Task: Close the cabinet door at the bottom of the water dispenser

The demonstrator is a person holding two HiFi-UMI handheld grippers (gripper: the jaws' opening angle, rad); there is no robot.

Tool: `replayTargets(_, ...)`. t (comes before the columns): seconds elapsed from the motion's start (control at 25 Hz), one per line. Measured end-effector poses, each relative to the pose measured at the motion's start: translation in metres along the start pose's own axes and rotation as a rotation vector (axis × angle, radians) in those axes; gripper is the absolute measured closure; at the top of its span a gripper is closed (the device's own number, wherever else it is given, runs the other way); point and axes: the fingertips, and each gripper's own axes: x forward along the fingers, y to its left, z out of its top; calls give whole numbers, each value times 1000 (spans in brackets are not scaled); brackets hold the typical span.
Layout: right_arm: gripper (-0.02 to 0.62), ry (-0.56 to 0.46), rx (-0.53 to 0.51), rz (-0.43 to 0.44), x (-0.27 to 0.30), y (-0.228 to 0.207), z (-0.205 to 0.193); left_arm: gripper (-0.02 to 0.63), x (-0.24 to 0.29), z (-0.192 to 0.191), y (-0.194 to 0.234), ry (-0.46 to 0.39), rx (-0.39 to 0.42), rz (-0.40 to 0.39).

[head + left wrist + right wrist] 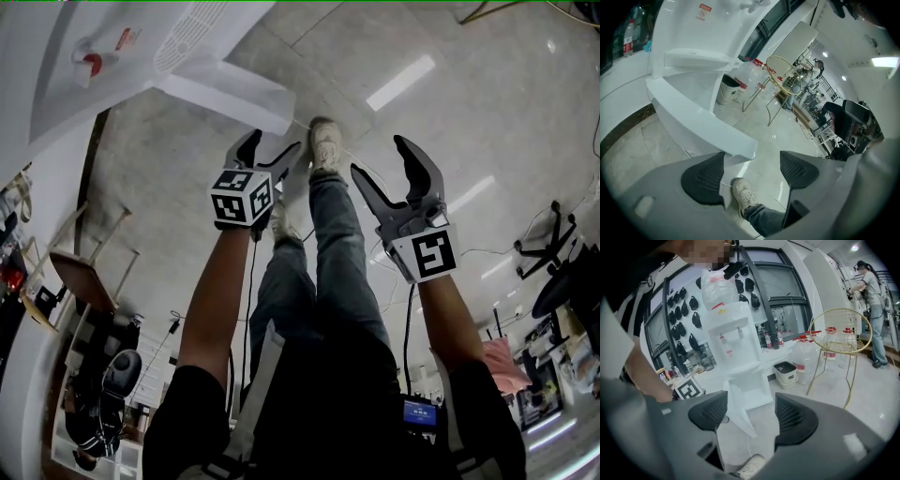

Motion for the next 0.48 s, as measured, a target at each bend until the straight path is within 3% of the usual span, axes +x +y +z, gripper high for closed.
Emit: replayTargets(0.48,282,6,11,5,10,-31,28,227,22,31,-11,25,10,4)
